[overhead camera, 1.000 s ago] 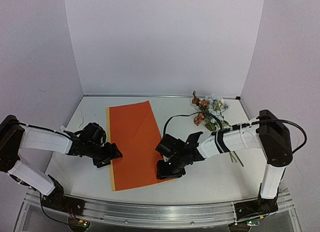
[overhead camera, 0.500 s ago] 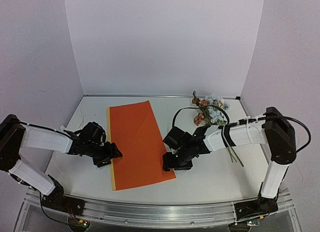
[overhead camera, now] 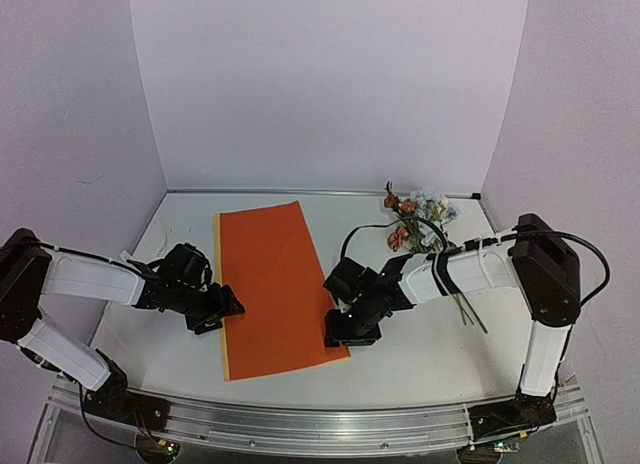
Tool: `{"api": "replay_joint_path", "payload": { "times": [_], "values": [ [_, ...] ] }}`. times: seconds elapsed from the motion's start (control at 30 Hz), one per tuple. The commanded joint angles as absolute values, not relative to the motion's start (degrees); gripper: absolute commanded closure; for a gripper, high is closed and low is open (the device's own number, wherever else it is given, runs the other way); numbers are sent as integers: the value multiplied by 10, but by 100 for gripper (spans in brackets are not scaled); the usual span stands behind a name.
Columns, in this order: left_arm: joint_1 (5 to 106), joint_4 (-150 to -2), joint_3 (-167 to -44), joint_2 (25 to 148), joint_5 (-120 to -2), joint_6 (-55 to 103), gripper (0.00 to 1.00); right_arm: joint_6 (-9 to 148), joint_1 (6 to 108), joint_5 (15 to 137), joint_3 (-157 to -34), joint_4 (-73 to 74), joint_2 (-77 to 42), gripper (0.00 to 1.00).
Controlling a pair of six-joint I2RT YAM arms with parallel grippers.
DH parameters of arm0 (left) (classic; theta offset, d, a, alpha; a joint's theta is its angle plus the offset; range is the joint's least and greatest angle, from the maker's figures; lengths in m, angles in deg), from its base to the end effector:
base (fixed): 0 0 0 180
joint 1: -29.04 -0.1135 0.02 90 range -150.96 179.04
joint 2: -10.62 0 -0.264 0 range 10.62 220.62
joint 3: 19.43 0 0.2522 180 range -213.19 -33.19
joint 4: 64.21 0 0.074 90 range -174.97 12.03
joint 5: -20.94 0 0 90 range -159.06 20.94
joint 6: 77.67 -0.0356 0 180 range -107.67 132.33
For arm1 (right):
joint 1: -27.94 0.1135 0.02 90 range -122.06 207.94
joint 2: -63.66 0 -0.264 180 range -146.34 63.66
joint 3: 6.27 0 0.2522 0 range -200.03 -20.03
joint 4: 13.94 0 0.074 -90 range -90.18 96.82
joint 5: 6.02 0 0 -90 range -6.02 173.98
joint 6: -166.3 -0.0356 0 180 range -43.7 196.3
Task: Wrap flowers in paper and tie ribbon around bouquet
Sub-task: Pick up the corner of the folded wrapping paper from the center of the board.
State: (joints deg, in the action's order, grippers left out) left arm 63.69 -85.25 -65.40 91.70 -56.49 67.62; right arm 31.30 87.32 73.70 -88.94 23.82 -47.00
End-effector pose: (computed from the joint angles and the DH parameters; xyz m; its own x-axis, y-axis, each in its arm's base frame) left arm 0.1979 -0.1462 0.1389 -0.9272 -0.3345 -0.1686 -0.1888 0.8061 -0.5608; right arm 0.1884 0.3308 0.1428 -0.9535 -0.2450 -0.1754 -0.2968 0.8646 0.4055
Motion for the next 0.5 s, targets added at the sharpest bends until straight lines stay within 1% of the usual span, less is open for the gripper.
{"api": "replay_joint_path", "payload": {
  "times": [0.0,0.1,0.23,0.33,0.47],
  "values": [
    [633,-832,-653,923,-544,671,27,302,871,706,-909,229,-485,56],
    [629,-819,-646,920,-528,677,27,295,868,690,-914,225,-484,63],
    [617,-798,-631,910,-506,686,28,284,857,664,-912,211,-478,68],
    [608,-788,-623,900,-493,690,28,270,845,636,-904,191,-475,75],
    [594,-804,-624,874,-486,682,29,255,834,617,-899,174,-471,82]
  ]
}}
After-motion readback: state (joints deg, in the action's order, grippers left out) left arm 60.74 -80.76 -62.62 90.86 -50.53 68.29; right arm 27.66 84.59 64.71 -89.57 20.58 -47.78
